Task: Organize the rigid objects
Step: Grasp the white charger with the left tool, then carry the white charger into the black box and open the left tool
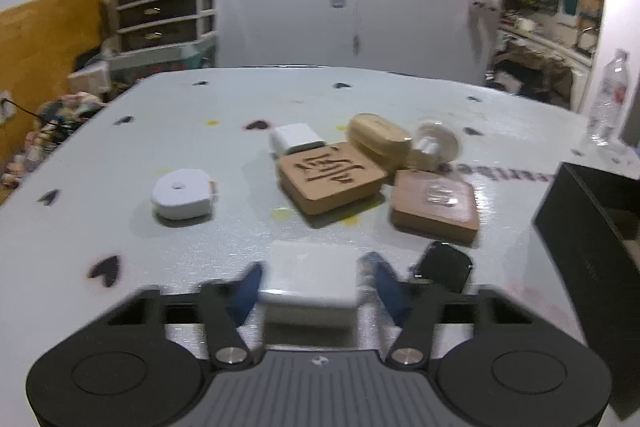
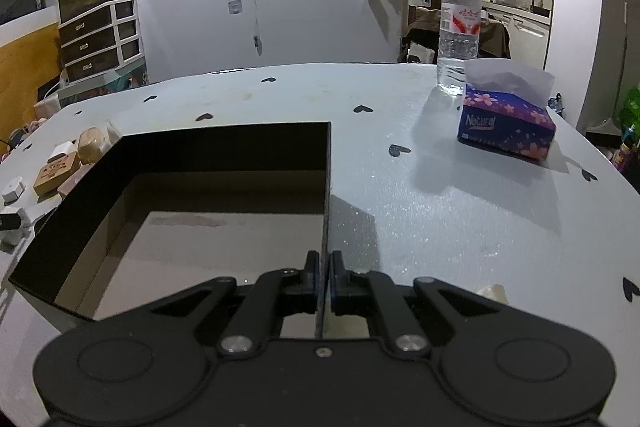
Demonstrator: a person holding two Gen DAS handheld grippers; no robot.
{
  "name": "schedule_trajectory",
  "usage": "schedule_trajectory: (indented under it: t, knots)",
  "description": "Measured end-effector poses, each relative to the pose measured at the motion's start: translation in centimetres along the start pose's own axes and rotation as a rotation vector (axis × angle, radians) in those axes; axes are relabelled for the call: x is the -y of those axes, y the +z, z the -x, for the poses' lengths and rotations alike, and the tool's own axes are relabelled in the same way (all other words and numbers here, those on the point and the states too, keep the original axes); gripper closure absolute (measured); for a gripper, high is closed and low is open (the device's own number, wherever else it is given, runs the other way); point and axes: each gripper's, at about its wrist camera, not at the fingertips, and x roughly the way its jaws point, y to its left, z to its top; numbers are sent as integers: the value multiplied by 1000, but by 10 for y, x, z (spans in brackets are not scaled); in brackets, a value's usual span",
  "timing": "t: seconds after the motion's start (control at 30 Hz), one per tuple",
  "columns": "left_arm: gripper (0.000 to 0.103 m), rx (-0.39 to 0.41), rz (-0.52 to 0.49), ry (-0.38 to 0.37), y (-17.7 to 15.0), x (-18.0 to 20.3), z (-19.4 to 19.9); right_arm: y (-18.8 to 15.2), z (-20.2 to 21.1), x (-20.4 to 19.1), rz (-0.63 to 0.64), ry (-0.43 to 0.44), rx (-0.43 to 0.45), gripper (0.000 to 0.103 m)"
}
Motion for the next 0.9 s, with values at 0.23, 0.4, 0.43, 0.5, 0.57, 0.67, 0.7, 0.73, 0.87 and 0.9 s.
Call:
schedule_trajectory:
  t: [0.23,0.4,0.43,0.5,0.57,0.67,0.7,0.73,0.87,0.9]
  knots:
    - [53,1,59,0,5,2,8,-1,1,0,-6,-3,3,98]
    - [53,70,73,-69,25,27,33,-1,1,-1,-19,-6,3,98]
    - [53,78,80,-86,29,34,37,-2,1,-1,-21,-8,3,98]
    - [53,86,89,-125,39,51,44,-2,1,-1,-25,-9,3,98]
    - [53,88,90,-176,48,70,48,-2,1,-1,-28,-11,2,98]
    - [53,75,72,-262,59,103,50,-2,1,-1,-28,-12,0,98]
    - [53,64,63,-292,61,115,49,-2,1,-1,-28,-12,-1,98]
    - [53,48,56,-321,62,128,47,-2,1,-1,-27,-13,-2,98]
    - [53,-32,41,-410,67,172,32,-1,1,-2,-24,-11,-6,98]
    - [53,-46,38,-420,67,182,27,-1,1,-2,-23,-9,-7,97]
